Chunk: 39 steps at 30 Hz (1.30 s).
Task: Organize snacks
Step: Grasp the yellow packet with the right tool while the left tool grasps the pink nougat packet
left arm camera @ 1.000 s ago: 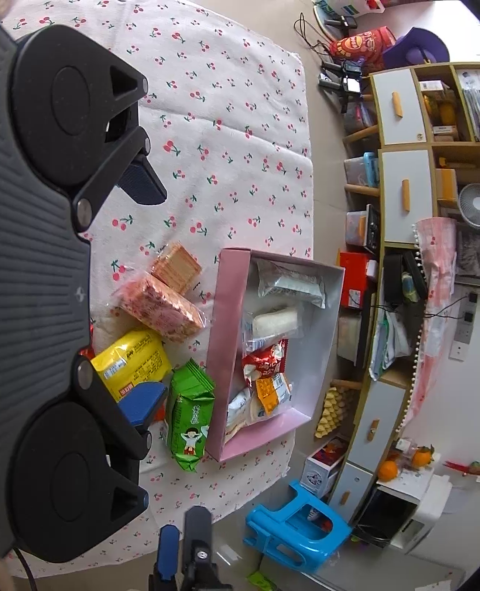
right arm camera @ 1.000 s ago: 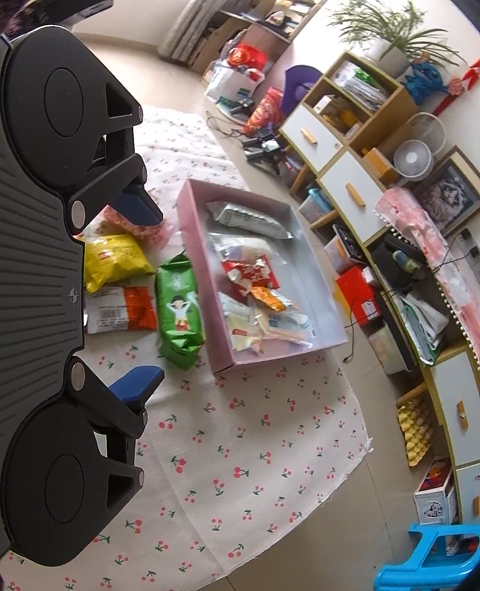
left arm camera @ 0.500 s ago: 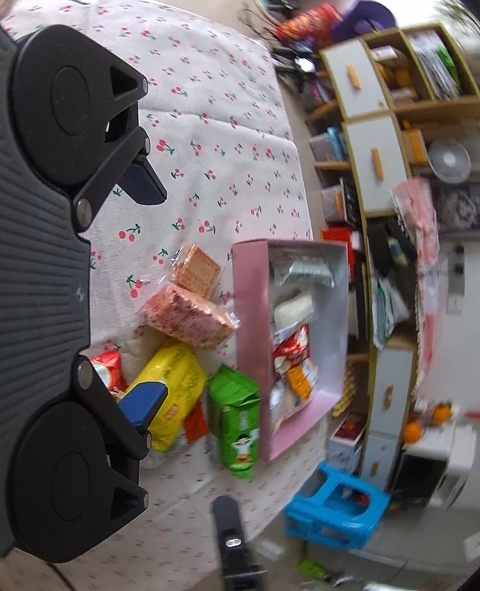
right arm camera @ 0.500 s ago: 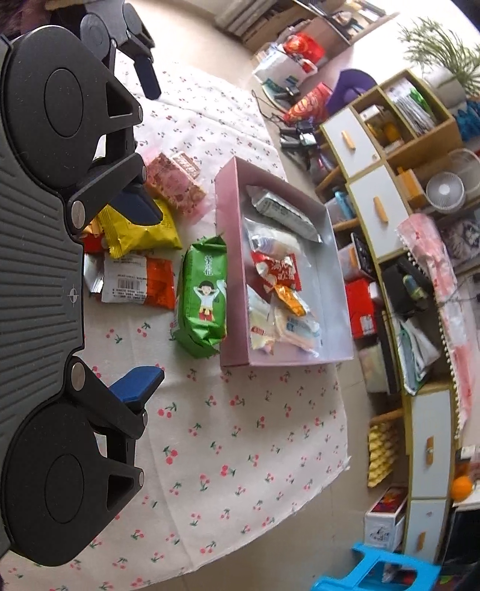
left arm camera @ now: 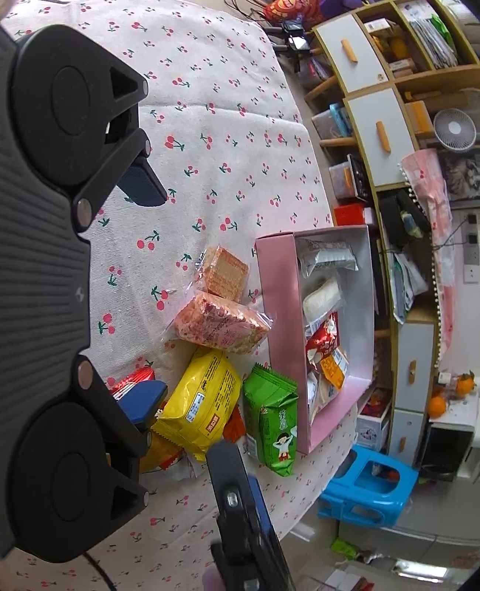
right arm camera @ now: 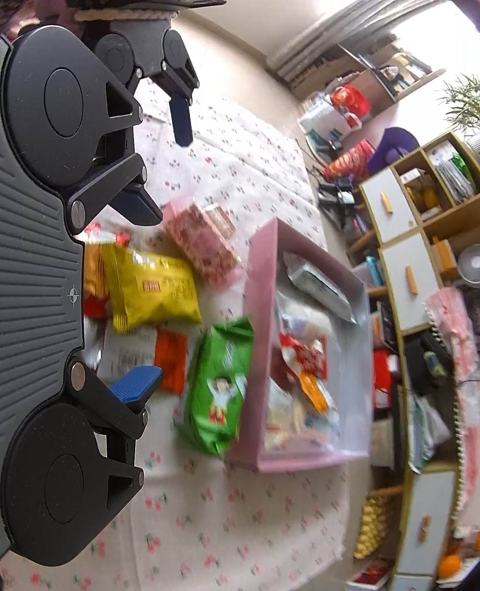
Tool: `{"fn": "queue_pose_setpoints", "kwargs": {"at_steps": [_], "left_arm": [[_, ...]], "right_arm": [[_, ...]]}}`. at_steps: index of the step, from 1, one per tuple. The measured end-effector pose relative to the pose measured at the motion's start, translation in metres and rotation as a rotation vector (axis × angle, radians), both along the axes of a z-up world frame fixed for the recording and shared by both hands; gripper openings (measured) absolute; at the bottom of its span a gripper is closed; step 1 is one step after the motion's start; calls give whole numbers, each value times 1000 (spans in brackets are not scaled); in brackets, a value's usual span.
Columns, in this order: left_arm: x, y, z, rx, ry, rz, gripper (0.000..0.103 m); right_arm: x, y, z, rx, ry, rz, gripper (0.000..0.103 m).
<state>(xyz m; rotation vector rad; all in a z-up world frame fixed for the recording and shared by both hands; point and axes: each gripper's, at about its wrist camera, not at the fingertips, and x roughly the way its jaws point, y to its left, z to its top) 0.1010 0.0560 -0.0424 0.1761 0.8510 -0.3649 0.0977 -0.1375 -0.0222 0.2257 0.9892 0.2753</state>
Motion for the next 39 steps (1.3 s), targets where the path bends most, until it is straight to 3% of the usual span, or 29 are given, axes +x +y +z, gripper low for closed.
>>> {"fn": "queue_pose_setpoints", "kwargs": {"at_steps": [4,16,29,39], "left_arm": [[0,0,-2,11,-3,-31,100],[1,-9,-9,83,-17,-71,98],[14,-31,-4,67,-72,-32,74],[27,-50,-12,103,-82,-11,62]], "right_arm": [[10,10,-11,21,42,-7,84],[19,33,-27,-117,89,-1,47],[18,-15,-16,-60,173,-142,46],[13,-34,-12,-33,191,-163,46]]}}
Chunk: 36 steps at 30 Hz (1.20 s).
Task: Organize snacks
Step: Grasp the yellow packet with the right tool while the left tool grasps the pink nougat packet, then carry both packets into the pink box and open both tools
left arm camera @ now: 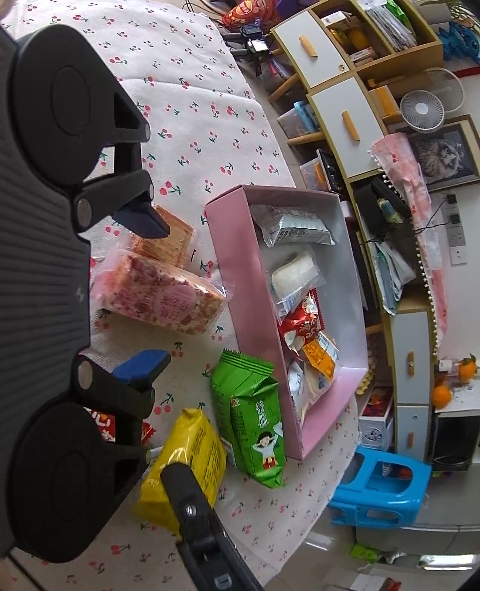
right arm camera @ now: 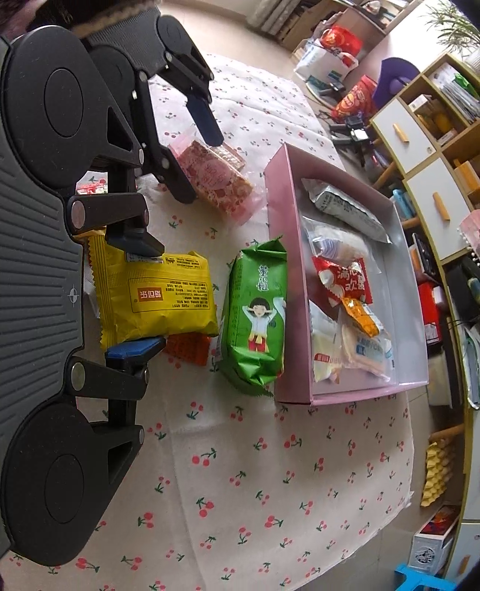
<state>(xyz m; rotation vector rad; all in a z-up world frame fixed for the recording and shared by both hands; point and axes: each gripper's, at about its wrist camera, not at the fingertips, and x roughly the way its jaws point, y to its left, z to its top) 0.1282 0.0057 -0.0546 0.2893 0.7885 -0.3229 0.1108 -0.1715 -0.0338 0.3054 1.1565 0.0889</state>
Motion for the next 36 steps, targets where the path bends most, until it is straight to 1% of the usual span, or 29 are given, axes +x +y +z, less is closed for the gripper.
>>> {"fn": "queue_pose_setpoints", "kwargs": {"at_steps": [3,7,10,11,15,18,21,25,30,33,36], "left_arm": [[1,-4,-2,22,-7,-3,61],[-3,-9,-4,73,-30,-25,61],[-6,-14,-7,124,-49,-46,56],[-7,-15,-7,144,-55,-54,54],[-11,-19,-7,202,-72,-81,38],[-10,-19,-4,191,-62,-83,34],[-7,-17,-1,149,-17,-68,33],[0,-11,2,47,78,-22,33],[8,5,7,-137,186,72,33],[7,12,11,-229,220,98,32],[7,16,16,-279,244,111,32]], "right_arm": [[0,-4,1,10,1,-5,46],[0,-9,0,20,12,-19,46],[1,-12,-1,23,18,-27,46],[1,-13,-2,24,19,-28,46],[0,-13,-2,25,20,-31,46],[0,-12,-1,27,20,-34,46],[0,-14,-1,36,23,-43,46],[-2,-18,3,67,22,-55,46],[-5,-24,10,112,12,-76,46],[-6,-29,12,142,14,-95,46],[-7,-33,14,169,13,-110,46]]}}
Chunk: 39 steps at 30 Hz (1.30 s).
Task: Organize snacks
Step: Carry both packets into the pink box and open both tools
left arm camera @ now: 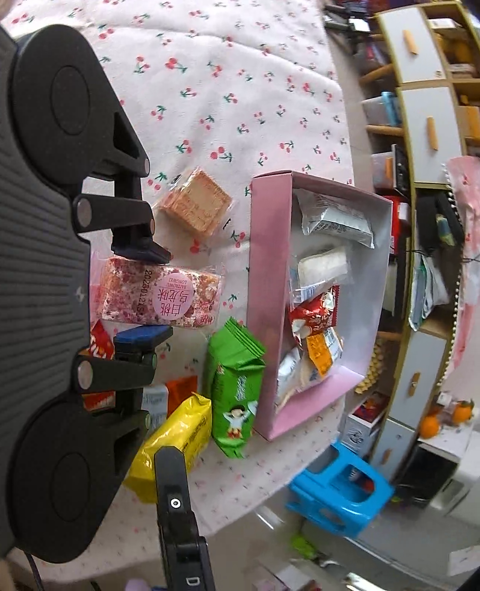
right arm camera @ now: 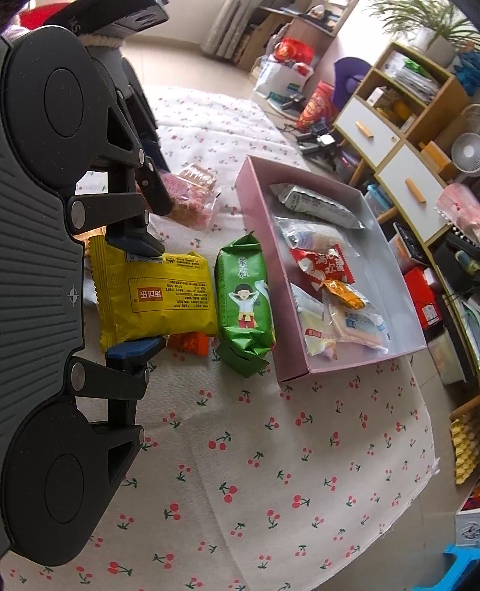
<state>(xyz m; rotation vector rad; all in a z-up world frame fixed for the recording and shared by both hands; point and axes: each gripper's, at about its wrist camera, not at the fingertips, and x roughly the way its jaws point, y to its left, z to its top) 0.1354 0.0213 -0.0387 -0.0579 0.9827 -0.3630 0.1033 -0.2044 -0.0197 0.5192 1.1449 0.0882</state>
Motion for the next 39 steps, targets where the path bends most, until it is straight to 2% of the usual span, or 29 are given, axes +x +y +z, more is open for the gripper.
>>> {"fn": "queue_pose_setpoints", "kwargs": {"at_steps": [7,15,21,26,31,39], "left_arm": [[-1,5,10,-79,21,32,32],[-1,7,31,-125,-51,46,32],[15,5,37,-131,-81,75,32],[35,2,38,-104,-112,81,32],[53,4,34,-109,-146,112,32],[78,6,17,-129,-189,158,32]], "right_arm": [[-6,-5,9,53,-16,-13,46],[-11,-3,23,83,-57,-22,46],[-6,-5,29,106,-82,-60,46],[11,-7,38,59,-112,-77,46],[40,-14,44,5,-156,-98,46],[87,-19,32,-57,-191,-121,46]]}}
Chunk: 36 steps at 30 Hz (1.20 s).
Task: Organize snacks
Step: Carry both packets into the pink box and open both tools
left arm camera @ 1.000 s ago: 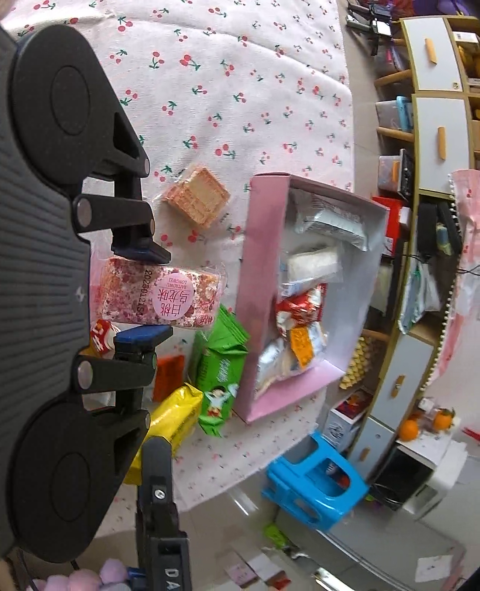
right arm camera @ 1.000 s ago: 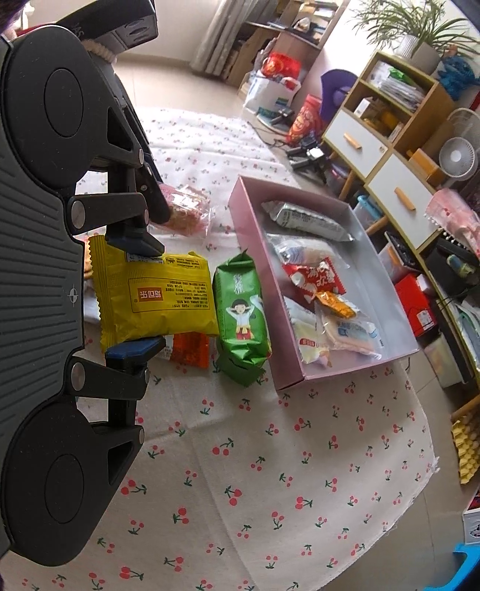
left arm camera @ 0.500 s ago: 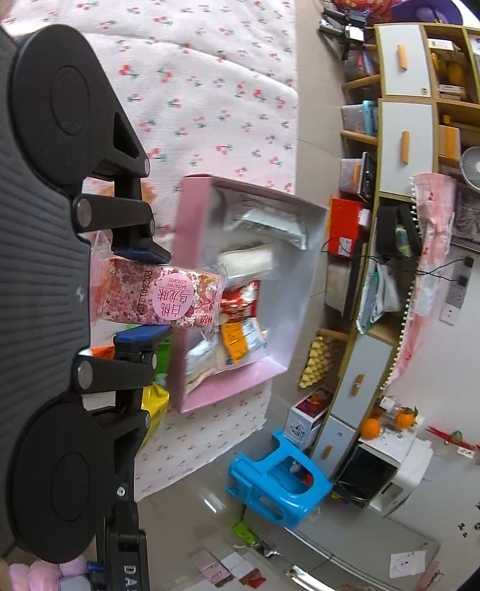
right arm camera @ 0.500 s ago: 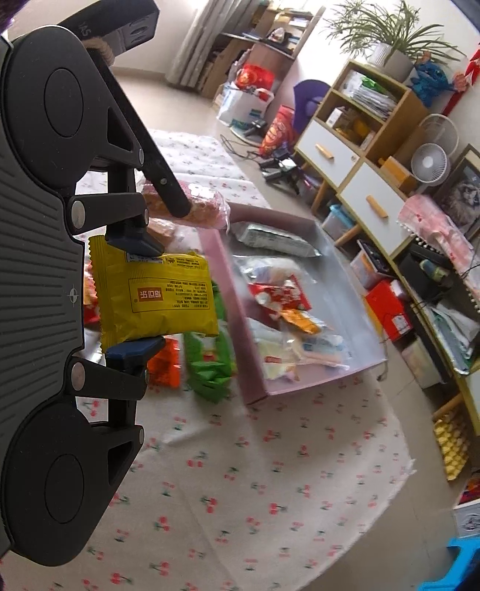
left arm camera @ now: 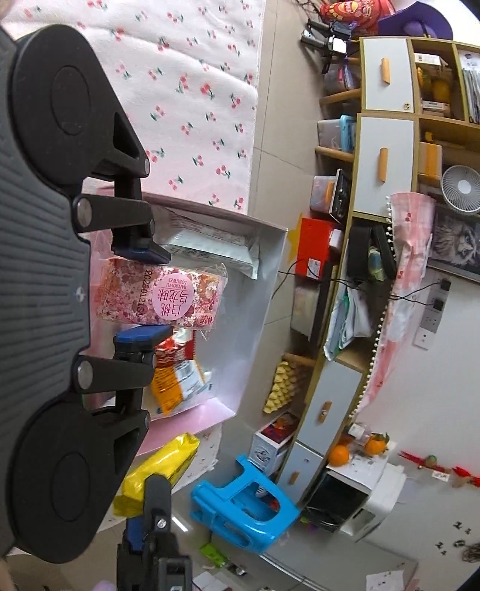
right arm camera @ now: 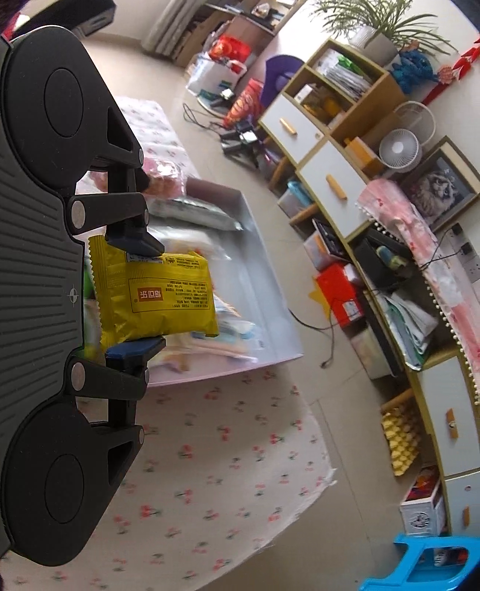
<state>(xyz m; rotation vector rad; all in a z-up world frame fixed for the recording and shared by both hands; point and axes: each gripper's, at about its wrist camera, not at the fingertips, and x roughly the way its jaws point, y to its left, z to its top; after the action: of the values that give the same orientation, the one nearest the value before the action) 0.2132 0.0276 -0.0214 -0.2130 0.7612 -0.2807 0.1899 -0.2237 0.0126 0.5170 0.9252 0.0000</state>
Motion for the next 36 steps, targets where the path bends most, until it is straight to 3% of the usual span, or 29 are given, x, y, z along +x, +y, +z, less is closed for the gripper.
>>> {"fn": "queue_pose_setpoints", "kwargs": {"at_steps": [10,21,23,25,26,36], "left_arm": [[11,-2,-17,68,-6,-6,32],[14,-4,-17,77,-11,-18,33],[14,-6,-18,85,-17,-17,38],[15,-6,-19,99,-24,-10,54],[14,-6,-19,102,-26,-5,61],[13,-7,-16,98,-12,-8,71]], "right_arm": [[64,15,-25,-56,15,-24,46],[86,27,-37,-92,20,-19,46],[86,28,-36,-88,14,-12,48],[85,29,-34,-86,9,-6,51],[84,29,-32,-84,12,-4,58],[73,25,-16,-110,7,4,62]]}}
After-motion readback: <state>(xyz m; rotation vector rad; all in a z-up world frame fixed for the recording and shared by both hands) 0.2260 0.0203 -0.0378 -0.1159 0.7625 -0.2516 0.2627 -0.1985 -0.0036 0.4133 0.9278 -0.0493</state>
